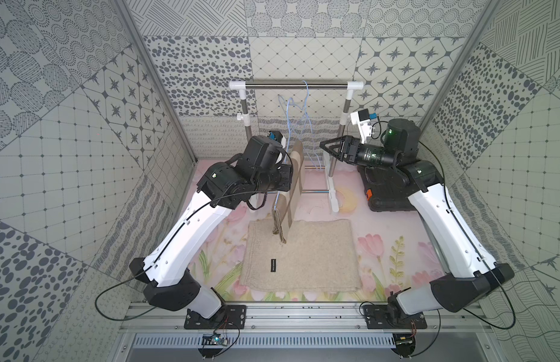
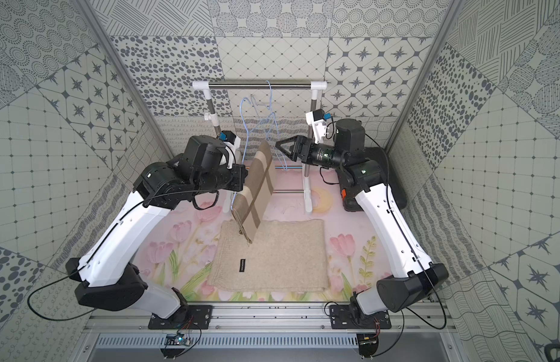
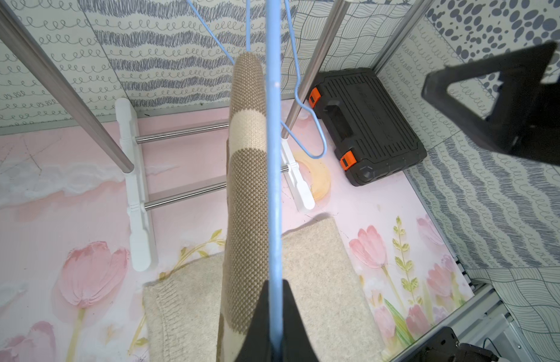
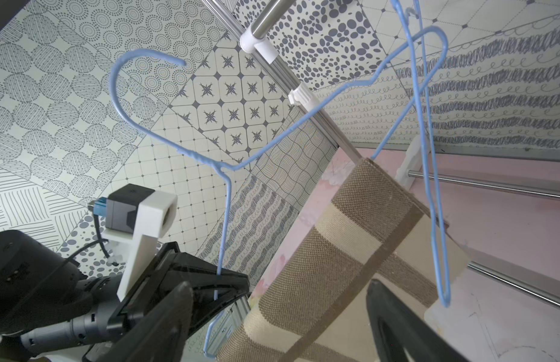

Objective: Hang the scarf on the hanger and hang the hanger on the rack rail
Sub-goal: Place the hanger at the clothesline.

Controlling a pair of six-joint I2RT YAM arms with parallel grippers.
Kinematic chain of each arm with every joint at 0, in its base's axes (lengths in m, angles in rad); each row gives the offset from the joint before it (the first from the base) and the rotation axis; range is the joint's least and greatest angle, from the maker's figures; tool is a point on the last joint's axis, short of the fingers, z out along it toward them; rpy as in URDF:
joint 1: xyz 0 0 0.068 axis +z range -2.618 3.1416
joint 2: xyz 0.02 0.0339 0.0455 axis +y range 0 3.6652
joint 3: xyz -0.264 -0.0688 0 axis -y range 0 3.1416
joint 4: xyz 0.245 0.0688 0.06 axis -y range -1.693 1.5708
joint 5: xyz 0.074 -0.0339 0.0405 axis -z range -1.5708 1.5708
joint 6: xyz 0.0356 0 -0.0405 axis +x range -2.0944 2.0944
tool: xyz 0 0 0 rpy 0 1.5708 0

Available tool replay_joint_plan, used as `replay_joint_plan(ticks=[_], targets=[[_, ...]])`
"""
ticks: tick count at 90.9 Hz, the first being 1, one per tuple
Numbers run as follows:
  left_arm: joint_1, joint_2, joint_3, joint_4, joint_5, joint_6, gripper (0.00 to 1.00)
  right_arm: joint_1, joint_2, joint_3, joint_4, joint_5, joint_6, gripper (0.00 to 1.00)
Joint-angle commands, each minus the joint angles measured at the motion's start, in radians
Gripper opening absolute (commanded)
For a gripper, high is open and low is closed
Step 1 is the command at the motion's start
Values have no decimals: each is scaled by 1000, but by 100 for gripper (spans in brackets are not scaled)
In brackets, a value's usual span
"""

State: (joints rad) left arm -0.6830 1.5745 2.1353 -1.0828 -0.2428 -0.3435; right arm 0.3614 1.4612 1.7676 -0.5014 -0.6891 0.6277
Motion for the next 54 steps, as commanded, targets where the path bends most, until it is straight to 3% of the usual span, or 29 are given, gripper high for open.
replay_joint_plan(ticks=[1,9,27,54], targets=[[19,58,169,-200,-97,-6,0,-20,-27,-31,41,-10,-15,88],[29,87,248,-307,-132,-9,0,-28,-24,-46,45,-11,-16,88],[81,67,298,-349,-128,9,0,-29,-7,-72,90,-18,10,87],[253,230,417,-194,85,86,0,-29,11,-105,152,-11,39,86]])
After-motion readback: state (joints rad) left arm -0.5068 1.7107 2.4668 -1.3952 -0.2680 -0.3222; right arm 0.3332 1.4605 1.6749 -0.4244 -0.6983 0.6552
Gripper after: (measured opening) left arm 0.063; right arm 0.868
